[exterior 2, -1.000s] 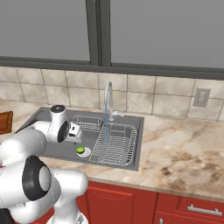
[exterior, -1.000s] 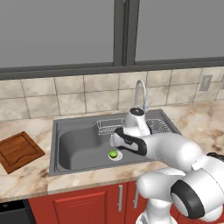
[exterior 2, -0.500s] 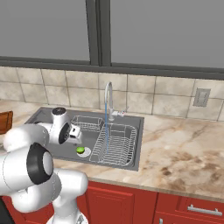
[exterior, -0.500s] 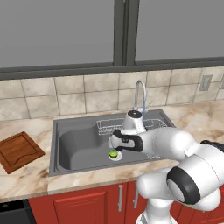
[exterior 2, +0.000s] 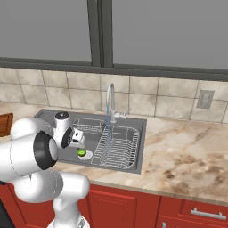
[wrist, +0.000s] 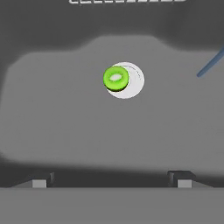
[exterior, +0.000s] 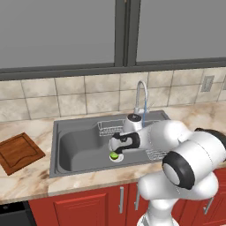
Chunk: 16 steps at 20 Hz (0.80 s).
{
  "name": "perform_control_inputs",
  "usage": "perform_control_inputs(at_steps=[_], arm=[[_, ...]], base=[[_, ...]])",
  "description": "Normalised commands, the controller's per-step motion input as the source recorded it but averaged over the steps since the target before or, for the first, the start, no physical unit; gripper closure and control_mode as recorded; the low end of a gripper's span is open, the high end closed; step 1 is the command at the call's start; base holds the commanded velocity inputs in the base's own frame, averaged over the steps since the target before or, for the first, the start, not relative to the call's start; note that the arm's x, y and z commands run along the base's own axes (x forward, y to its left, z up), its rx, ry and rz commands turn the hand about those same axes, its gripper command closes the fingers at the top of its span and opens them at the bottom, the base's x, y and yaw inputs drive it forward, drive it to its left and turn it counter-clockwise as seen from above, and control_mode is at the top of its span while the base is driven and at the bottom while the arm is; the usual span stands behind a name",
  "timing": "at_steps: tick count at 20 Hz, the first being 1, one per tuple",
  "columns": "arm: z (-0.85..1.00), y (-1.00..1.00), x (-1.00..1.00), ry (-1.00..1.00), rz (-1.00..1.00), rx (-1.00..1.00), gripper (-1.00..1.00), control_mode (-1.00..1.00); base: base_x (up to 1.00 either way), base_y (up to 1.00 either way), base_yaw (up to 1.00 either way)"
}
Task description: Pick the kiwi from the sink and place it on the cutting board to airdry. Then turn off the sink faucet.
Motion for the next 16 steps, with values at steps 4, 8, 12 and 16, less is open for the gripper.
perform_control_inputs(at_steps=[4,8,12,16], arm=[[-0.18,0.01,0.14,0.01,0.0,0.0,-1.0,-1.0],[-0.16,0.02,0.12,0.01,0.0,0.0,-1.0,-1.0],[-0.15,0.0,0.11,0.01,0.0,0.0,-1.0,-1.0],[-0.15,0.0,0.13,0.0,0.0,0.0,-1.0,-1.0]], base=[[0.0,0.0,0.0],[0.0,0.0,0.0],[0.0,0.0,0.0],[0.0,0.0,0.0]])
